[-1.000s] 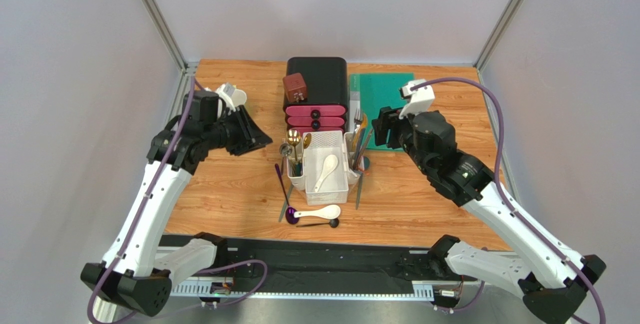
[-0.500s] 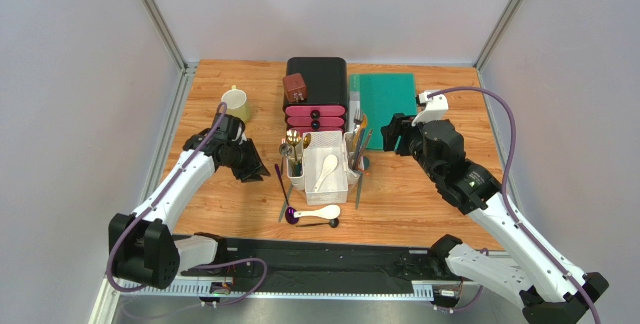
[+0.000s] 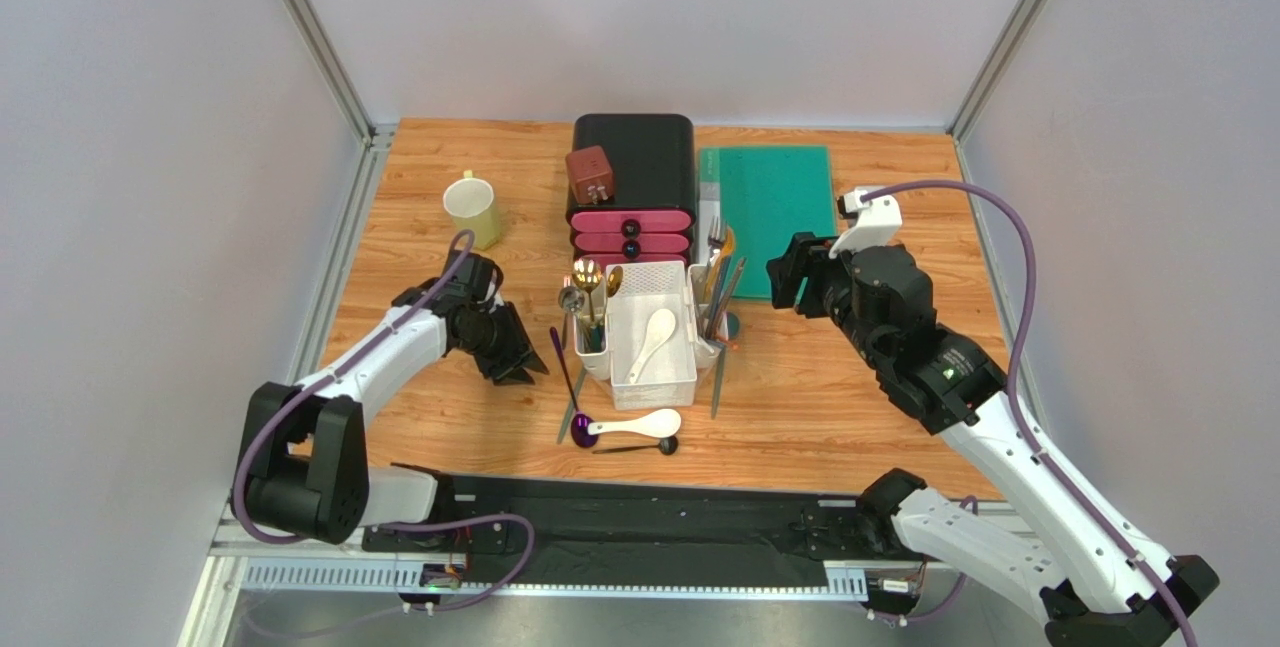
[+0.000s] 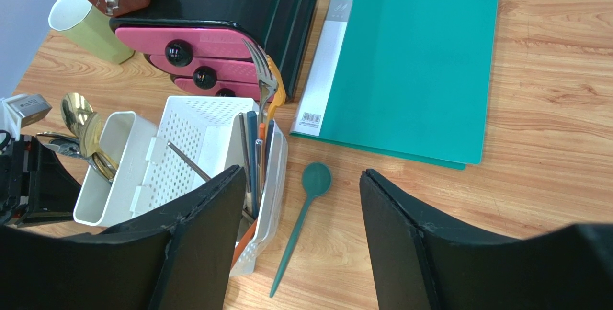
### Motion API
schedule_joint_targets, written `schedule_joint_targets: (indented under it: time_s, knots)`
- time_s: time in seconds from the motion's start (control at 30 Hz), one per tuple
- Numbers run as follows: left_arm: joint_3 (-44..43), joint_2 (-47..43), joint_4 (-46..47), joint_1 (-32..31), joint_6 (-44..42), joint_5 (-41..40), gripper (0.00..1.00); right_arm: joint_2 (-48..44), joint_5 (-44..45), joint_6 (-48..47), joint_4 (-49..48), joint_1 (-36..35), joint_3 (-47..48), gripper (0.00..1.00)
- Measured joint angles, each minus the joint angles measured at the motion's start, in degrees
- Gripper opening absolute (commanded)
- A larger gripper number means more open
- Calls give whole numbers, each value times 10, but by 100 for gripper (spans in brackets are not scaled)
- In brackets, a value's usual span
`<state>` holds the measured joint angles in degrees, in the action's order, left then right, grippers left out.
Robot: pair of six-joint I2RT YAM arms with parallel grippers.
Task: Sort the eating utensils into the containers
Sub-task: Pick up the spoon from the center of the board.
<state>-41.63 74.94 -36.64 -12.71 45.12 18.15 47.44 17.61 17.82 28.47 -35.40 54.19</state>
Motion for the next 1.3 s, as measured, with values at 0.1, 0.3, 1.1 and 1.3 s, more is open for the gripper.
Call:
schedule_joint_targets:
  time_s: [0.1, 0.3, 1.1, 1.3]
  knots:
    - [-4, 15, 3, -10, 0, -22, 39, 1, -4, 2, 0, 3, 0, 64]
    - [-44, 64, 4, -66, 5, -65, 38, 3, -15, 6, 0, 11, 0, 64]
    - [-124, 192, -1, -155, 23, -174, 33, -3, -37, 8, 2, 41, -10, 64]
    - [-133, 200, -15, -163, 23, -188, 19, -3, -42, 9, 2, 49, -10, 64]
